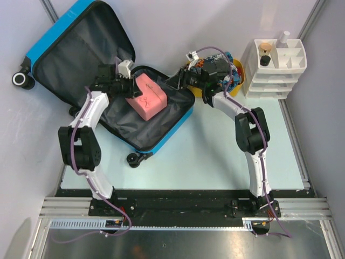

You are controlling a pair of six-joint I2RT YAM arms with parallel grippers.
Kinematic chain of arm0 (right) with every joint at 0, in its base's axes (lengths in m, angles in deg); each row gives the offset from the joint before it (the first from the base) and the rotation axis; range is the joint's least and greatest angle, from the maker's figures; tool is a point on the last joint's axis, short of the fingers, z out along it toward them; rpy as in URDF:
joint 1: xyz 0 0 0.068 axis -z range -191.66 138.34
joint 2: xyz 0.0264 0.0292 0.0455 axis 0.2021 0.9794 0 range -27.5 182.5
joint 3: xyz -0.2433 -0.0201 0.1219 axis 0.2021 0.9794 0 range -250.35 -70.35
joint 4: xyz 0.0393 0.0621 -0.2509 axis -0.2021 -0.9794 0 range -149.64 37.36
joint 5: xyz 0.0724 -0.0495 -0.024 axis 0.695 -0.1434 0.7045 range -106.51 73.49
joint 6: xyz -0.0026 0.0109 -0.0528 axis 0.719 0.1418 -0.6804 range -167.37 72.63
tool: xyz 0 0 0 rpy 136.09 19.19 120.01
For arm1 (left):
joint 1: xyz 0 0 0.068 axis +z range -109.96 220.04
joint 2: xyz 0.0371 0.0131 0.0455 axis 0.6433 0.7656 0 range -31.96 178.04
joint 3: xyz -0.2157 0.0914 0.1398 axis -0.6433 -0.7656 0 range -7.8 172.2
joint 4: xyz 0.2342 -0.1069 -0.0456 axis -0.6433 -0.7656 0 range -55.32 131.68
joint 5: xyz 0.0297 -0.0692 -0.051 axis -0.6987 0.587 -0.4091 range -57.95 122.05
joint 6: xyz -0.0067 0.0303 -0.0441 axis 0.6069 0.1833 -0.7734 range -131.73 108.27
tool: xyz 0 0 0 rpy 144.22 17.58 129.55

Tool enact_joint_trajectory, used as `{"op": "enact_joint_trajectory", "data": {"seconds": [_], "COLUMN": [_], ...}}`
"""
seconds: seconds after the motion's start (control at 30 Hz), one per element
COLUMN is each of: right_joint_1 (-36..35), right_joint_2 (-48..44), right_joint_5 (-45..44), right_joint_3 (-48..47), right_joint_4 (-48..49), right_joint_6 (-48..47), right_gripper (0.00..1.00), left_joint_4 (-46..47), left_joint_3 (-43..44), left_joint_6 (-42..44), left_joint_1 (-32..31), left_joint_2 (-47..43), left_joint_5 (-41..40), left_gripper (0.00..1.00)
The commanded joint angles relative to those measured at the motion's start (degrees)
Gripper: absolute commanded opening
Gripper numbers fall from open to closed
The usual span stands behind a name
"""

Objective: Open, take out, and arrange the luggage

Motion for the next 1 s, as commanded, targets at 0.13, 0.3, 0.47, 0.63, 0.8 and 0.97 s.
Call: {"op": "enact_joint_trajectory", "data": {"seconds": [0.13,0.3,0.47,0.63,0.8,0.97], "right_joint_1": [0.91,0.74,0.39,-0.58,-1.99,-4.62], "right_joint_2": [-3.86,-3.69,-3.51,-3.60,-3.08,-2.55], "right_joint_5": [-2.34,-2.43,-2.25,-1.72,-1.11,0.73], "right_joint_3": [0.20,0.21,0.03,0.38,0.73,0.73], "right_joint_4": [-1.41,-1.76,-2.20,-2.82,-4.22,-6.94], "right_joint_6": [-3.64,-4.17,-4.44,-5.05,-5.32,-6.80], "right_gripper": [0.57,0.58,0.59,0.60,0.69,0.76], "left_joint_4": [-2.31,-6.18,-6.54,-7.50,-7.59,-7.76], "left_joint_3": [-1.79,-6.44,-13.13,-17.44,-15.96,-12.26], "left_joint_6": [1.62,5.22,7.95,8.31,7.78,6.29], "left_joint_1": [0.24,0.68,1.65,7.27,8.94,8.94], "left_joint_2": [3.58,4.37,1.04,0.15,1.11,3.22], "left_joint_5": [-14.92,-22.84,-26.18,-27.50,-26.19,-25.92], "left_gripper": [0.28,0.25,0.24,0.23,0.25,0.27]}}
